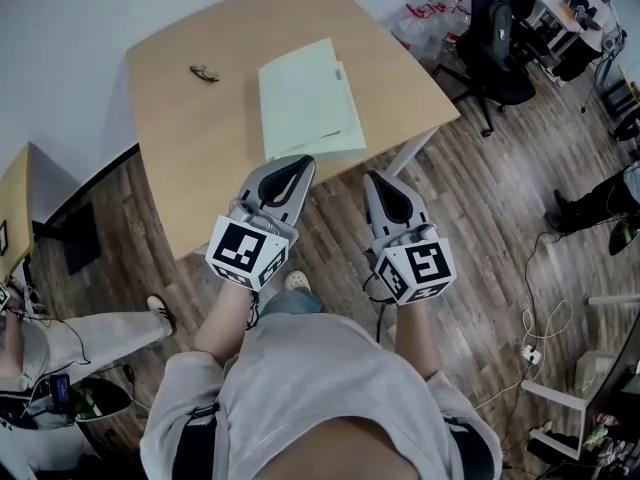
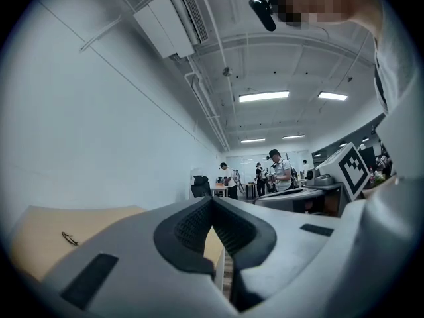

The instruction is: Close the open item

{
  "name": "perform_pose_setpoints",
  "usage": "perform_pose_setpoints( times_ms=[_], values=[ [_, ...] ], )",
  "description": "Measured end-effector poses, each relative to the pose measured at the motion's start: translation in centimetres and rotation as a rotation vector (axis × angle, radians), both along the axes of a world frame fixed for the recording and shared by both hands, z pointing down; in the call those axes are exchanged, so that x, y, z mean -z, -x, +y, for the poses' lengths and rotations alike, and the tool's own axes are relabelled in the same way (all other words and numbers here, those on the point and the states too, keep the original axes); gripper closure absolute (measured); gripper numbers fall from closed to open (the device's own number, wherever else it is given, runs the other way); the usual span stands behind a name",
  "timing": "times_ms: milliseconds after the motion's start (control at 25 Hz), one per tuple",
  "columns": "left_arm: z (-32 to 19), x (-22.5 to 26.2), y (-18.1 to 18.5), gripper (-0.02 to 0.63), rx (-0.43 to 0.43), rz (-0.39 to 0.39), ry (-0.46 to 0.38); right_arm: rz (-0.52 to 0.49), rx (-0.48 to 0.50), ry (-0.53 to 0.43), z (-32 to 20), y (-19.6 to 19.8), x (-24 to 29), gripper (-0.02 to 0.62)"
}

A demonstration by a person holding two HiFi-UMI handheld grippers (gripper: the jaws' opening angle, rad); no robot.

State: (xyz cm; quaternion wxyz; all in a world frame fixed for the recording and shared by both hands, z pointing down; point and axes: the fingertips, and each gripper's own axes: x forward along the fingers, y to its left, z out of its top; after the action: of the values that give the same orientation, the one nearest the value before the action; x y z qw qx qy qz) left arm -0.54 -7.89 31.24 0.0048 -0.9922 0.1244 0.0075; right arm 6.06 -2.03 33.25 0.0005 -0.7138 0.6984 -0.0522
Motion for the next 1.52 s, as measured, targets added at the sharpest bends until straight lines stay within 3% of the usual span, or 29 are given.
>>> perform_pose_setpoints(
  times_ms=[720, 1200, 1520],
  values=[
    [-7.7, -0.7, -2.8, 0.594, -0.049, 0.009, 0.009, -0.003, -0.049, 0.002, -7.6, -2.7, -0.4, 0.591],
    [-11.9, -0.6, -7.4, 0.594, 0.03, 0.018, 0.01, 0.022, 0.037, 0.012, -12.5, -8.0, -0.4, 0.591],
    [-13.9, -0.3, -11.4, 0.594, 0.135, 0.023, 0.012, 0.031, 0.146, 0.018, -15.6, -12.3, 0.0, 0.591]
  ],
)
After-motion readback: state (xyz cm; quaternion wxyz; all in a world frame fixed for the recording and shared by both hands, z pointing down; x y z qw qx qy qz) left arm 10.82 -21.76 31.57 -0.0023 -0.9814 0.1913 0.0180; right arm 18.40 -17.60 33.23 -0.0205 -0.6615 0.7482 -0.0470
